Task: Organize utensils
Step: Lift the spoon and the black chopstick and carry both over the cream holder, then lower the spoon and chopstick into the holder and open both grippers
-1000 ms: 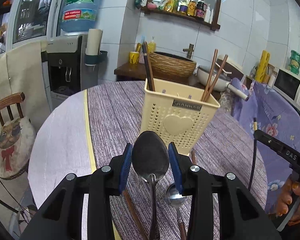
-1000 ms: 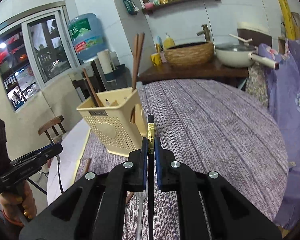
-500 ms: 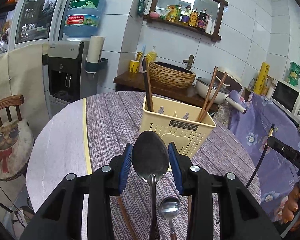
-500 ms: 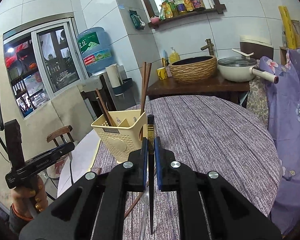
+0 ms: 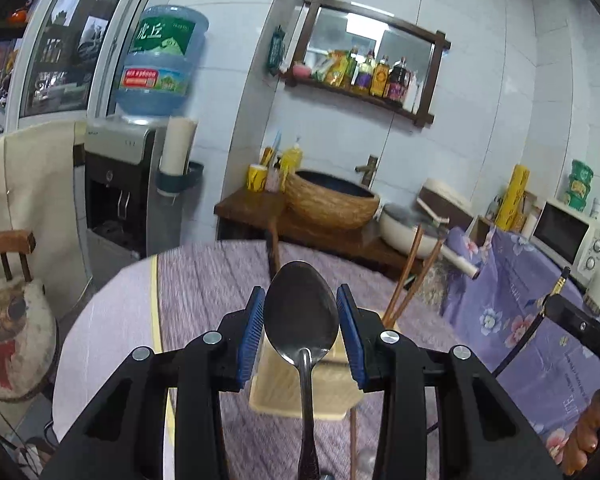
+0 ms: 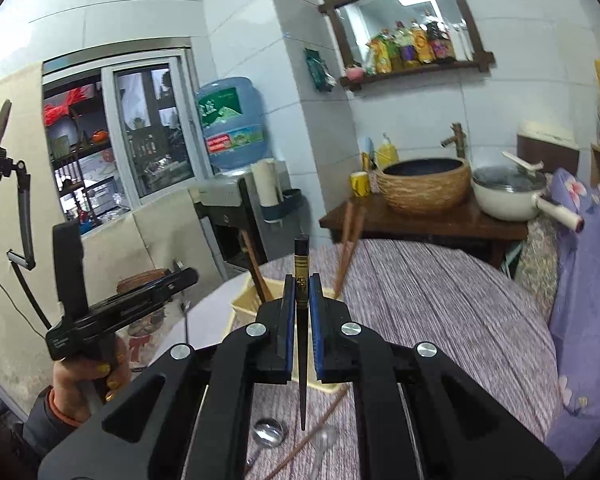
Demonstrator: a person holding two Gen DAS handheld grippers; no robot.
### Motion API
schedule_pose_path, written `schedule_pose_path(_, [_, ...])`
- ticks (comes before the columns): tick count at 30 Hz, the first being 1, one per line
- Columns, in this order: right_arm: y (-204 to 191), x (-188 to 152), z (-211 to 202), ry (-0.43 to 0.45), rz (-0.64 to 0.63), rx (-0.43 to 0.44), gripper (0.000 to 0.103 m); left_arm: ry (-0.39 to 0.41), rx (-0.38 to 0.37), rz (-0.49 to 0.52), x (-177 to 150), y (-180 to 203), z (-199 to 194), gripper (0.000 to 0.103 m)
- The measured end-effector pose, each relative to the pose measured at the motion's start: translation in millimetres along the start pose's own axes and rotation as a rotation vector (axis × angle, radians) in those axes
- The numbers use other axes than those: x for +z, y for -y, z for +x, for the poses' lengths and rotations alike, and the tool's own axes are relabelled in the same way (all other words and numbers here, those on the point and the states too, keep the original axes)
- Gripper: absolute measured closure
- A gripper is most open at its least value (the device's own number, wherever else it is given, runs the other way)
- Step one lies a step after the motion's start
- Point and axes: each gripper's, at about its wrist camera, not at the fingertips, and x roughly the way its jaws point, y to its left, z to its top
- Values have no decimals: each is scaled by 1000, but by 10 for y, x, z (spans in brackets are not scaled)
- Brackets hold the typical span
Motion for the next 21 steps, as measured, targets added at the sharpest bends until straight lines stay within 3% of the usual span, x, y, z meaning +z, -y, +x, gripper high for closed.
schedule_pose_path(7, [-160, 710, 71, 120, -35, -4, 95, 135, 3, 1, 593, 133, 155, 66])
schedule_pose_path(10, [-155, 860, 177, 154, -41, -40, 95, 185, 15, 13, 667, 166, 259, 66])
schedule_pose_path(17, [-60, 609, 648, 138, -40, -110, 95, 188, 86, 15, 371, 97, 702, 66])
schedule_pose_path(21, [-35, 359, 855, 90, -42, -118, 95, 189, 87, 10, 204, 30, 752, 66])
